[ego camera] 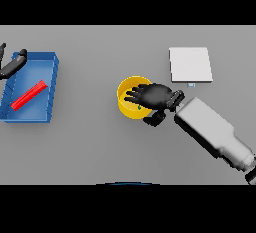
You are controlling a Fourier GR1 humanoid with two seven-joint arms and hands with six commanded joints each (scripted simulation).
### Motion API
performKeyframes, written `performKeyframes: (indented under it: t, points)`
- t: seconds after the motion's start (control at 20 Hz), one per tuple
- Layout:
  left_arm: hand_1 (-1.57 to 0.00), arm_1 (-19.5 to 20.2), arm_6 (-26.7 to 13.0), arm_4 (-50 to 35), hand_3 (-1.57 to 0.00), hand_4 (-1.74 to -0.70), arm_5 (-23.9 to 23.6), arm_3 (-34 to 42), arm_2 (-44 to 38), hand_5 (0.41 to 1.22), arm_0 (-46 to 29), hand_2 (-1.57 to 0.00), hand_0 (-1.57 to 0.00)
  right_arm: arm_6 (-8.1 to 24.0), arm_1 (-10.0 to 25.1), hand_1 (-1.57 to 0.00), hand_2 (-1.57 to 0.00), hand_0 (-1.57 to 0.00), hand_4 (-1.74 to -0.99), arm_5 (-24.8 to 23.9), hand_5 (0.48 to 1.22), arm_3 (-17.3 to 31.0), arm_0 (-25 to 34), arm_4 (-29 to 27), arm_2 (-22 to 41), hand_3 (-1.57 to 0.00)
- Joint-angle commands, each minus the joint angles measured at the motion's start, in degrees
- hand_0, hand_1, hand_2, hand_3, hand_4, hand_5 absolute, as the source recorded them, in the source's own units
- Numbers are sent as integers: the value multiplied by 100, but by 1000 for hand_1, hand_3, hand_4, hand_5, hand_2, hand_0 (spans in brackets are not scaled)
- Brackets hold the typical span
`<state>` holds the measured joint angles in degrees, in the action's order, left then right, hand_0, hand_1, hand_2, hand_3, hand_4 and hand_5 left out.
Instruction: Pick up the red beaker and tilt it to pour out 1 green nut into yellow bowl. Pick up the yellow bowl and place it on the metallic measuring scale.
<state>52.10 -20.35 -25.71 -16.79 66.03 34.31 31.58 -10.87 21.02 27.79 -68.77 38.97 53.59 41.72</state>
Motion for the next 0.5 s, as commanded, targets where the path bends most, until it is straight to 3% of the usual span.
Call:
performKeyframes:
  t: [0.0, 0.2, 0.3, 0.35, 0.45]
  points:
    - [1, -49, 6, 6, 1, -717, -28, 23, 17, 688, 11, 1, 1, -25, -42, 1, 1, 1, -1290, 32, 746, 7, -31, -10, 41, 1]
    - [1, 11, 124, -28, 1, -713, -2, 8, -30, 686, -70, 1, 1, 227, -240, -16, -19, -3, -1336, 187, 810, 165, 39, -148, -91, -43]
    - [1, -30, 116, -27, 1, -714, -45, 57, -13, 691, -68, 1, 1, 149, -208, -236, -176, -287, -1387, 220, 873, 187, 28, -140, -75, -173]
    - [1, -20, 108, -58, 1, -716, -16, 30, -44, 692, -55, 1, 1, 58, -189, -473, -310, -544, -1420, 167, 943, 240, 79, -89, -34, -262]
    - [1, -30, 128, -57, 1, -719, -27, 46, -43, 692, -61, 1, 1, -51, -160, -869, -695, -914, -1512, 195, 1043, 176, 43, -107, 3, -456]
